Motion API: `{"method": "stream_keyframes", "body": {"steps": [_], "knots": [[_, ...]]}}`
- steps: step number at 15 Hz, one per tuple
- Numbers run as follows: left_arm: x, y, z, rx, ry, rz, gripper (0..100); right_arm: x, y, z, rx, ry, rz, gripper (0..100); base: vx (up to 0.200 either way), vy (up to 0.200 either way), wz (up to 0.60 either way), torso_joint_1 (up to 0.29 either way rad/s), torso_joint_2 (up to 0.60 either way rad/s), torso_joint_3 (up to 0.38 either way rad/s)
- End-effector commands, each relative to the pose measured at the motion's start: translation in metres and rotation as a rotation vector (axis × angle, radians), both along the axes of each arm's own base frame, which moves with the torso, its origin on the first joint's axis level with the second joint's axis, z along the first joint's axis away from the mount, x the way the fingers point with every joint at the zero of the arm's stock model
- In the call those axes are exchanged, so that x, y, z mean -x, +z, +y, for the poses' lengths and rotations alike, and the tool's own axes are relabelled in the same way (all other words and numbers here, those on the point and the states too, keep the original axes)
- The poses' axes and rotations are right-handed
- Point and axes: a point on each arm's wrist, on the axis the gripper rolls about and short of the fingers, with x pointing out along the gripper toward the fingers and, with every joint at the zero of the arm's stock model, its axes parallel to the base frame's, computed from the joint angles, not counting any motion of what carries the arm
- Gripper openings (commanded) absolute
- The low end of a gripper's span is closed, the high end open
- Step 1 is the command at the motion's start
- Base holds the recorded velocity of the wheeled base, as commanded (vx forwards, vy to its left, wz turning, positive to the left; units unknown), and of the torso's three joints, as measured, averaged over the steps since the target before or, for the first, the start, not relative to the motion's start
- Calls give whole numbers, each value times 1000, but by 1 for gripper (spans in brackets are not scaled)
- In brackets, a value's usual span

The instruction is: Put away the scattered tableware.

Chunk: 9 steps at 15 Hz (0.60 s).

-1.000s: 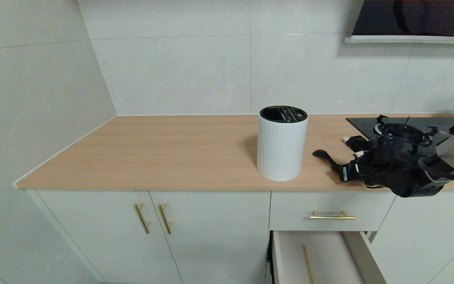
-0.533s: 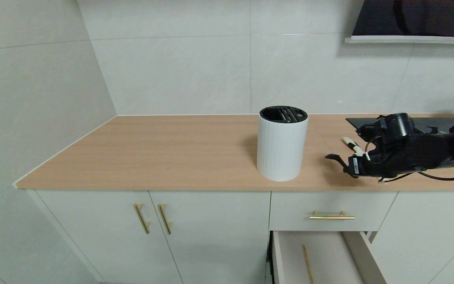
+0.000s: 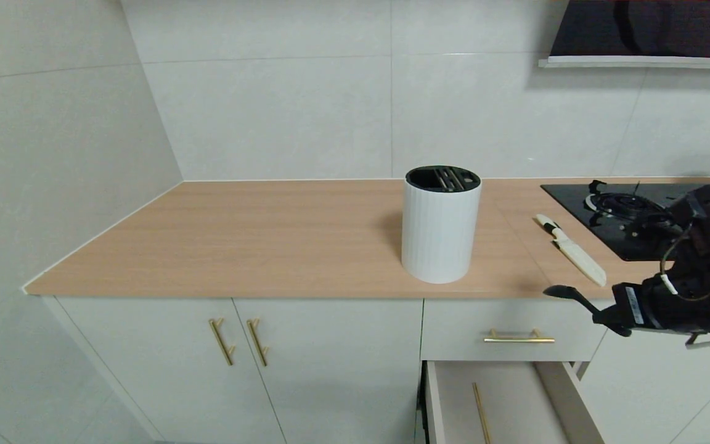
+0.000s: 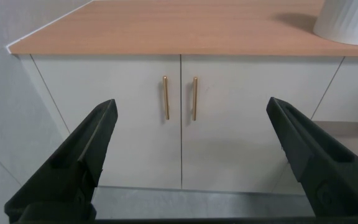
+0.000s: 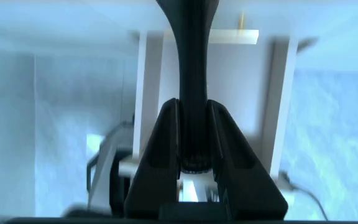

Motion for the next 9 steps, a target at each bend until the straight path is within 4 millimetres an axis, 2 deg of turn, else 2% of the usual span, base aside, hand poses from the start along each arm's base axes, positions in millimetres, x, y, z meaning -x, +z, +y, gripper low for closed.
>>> {"method": "stream_keyframes", "body": {"steps": [1, 4, 9], "knots": [[0, 0, 0, 0, 1, -1, 100, 35, 4, -2, -6, 11, -30, 0, 0, 0, 0, 0, 0, 0], [0, 0, 0, 0, 1, 1, 100, 51, -6, 0, 0, 35, -3, 0, 0, 0, 0, 0, 0, 0], [0, 0, 0, 0, 1, -1, 100, 49, -21, 6, -2, 67, -16, 0, 0, 0, 0, 0, 0, 0]]}}
